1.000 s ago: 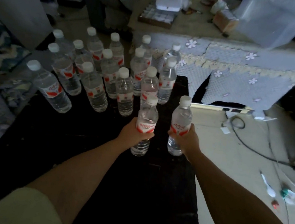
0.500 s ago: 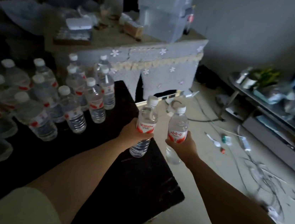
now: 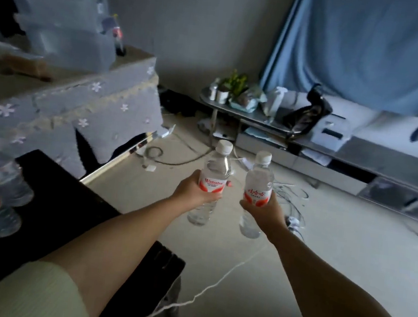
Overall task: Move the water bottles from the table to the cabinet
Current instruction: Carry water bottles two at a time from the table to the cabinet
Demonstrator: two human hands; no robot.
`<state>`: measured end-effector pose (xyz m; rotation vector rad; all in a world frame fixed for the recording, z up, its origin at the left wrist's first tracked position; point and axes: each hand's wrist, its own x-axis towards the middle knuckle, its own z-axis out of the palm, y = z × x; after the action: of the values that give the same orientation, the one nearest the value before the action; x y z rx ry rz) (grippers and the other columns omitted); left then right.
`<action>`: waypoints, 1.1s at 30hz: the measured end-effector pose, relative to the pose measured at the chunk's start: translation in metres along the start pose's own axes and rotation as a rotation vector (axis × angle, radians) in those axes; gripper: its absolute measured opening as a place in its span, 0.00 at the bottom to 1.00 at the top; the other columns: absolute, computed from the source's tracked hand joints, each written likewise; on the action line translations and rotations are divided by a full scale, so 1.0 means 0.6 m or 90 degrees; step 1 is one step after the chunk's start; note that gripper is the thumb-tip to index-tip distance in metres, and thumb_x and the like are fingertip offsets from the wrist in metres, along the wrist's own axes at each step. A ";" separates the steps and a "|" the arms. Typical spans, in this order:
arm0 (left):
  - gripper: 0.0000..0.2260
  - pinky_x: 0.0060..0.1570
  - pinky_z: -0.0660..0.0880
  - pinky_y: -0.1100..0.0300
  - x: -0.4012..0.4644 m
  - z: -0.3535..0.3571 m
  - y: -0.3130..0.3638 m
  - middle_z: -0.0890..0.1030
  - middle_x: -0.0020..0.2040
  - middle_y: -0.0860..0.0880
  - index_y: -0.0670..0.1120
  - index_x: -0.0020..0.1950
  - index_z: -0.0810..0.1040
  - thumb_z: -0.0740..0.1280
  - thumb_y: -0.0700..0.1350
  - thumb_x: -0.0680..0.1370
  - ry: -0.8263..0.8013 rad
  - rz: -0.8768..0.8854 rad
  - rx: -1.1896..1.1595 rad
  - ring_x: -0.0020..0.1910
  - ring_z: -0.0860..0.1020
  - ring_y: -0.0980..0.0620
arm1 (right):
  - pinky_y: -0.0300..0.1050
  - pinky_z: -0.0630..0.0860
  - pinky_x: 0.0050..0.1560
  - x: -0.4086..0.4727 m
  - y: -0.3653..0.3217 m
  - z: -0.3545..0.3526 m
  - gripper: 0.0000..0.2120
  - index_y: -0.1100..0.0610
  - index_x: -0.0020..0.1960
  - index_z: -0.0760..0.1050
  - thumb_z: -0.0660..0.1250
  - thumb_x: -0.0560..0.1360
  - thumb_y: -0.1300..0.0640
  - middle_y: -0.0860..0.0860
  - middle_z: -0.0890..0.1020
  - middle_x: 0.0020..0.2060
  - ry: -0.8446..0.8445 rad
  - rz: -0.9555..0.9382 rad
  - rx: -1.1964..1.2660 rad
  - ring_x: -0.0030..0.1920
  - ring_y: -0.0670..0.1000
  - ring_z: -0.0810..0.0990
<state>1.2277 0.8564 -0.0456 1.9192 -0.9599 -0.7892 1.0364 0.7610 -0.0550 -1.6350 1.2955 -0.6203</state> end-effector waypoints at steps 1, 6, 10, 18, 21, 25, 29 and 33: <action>0.27 0.47 0.73 0.61 0.007 0.025 0.019 0.81 0.50 0.56 0.56 0.56 0.73 0.79 0.57 0.62 -0.018 0.009 0.005 0.49 0.79 0.53 | 0.47 0.76 0.53 0.001 0.011 -0.027 0.31 0.54 0.63 0.71 0.80 0.65 0.53 0.50 0.81 0.53 0.018 0.008 -0.001 0.51 0.51 0.79; 0.25 0.41 0.70 0.64 0.029 0.192 0.125 0.79 0.48 0.59 0.58 0.55 0.72 0.78 0.57 0.63 -0.126 0.073 0.010 0.47 0.77 0.56 | 0.50 0.77 0.55 0.005 0.092 -0.208 0.32 0.54 0.63 0.70 0.80 0.64 0.52 0.50 0.81 0.53 0.129 0.062 0.011 0.53 0.53 0.79; 0.24 0.49 0.74 0.60 0.028 0.325 0.193 0.81 0.50 0.57 0.57 0.55 0.73 0.79 0.54 0.64 -0.208 0.107 0.004 0.50 0.79 0.54 | 0.46 0.74 0.48 -0.002 0.153 -0.349 0.27 0.55 0.58 0.70 0.79 0.65 0.54 0.51 0.81 0.50 0.195 0.091 0.015 0.48 0.52 0.79; 0.25 0.51 0.76 0.57 0.005 0.578 0.327 0.82 0.51 0.54 0.52 0.57 0.75 0.79 0.54 0.63 -0.337 0.192 0.033 0.50 0.80 0.52 | 0.46 0.75 0.47 -0.054 0.268 -0.584 0.26 0.53 0.57 0.70 0.79 0.65 0.52 0.50 0.81 0.47 0.343 0.139 0.016 0.47 0.52 0.80; 0.27 0.49 0.74 0.58 -0.008 0.645 0.357 0.82 0.52 0.53 0.51 0.58 0.75 0.79 0.57 0.63 -0.371 0.206 0.053 0.50 0.80 0.51 | 0.48 0.76 0.49 -0.068 0.299 -0.637 0.26 0.56 0.58 0.71 0.78 0.66 0.51 0.52 0.82 0.48 0.387 0.163 0.004 0.48 0.53 0.80; 0.28 0.46 0.73 0.58 -0.015 0.711 0.387 0.81 0.51 0.53 0.51 0.58 0.74 0.78 0.59 0.63 -0.418 0.236 0.104 0.49 0.79 0.51 | 0.58 0.78 0.58 -0.074 0.331 -0.675 0.26 0.59 0.59 0.74 0.79 0.66 0.52 0.55 0.83 0.49 0.426 0.185 0.039 0.50 0.56 0.82; 0.27 0.45 0.71 0.60 0.006 0.752 0.407 0.81 0.51 0.53 0.52 0.57 0.74 0.78 0.58 0.63 -0.446 0.243 0.110 0.48 0.78 0.52 | 0.58 0.79 0.57 -0.058 0.343 -0.693 0.24 0.59 0.58 0.74 0.78 0.67 0.53 0.54 0.83 0.47 0.436 0.183 0.050 0.49 0.54 0.83; 0.25 0.51 0.76 0.56 0.052 0.793 0.443 0.82 0.52 0.51 0.52 0.56 0.75 0.78 0.56 0.64 -0.489 0.244 0.084 0.50 0.80 0.50 | 0.57 0.79 0.56 -0.023 0.346 -0.718 0.22 0.57 0.56 0.75 0.78 0.67 0.52 0.53 0.84 0.46 0.461 0.187 0.052 0.48 0.54 0.83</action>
<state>0.7788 0.5463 -0.0369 1.4526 -1.8101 -1.2781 0.5796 0.6195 -0.0461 -1.1430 1.9482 -1.1182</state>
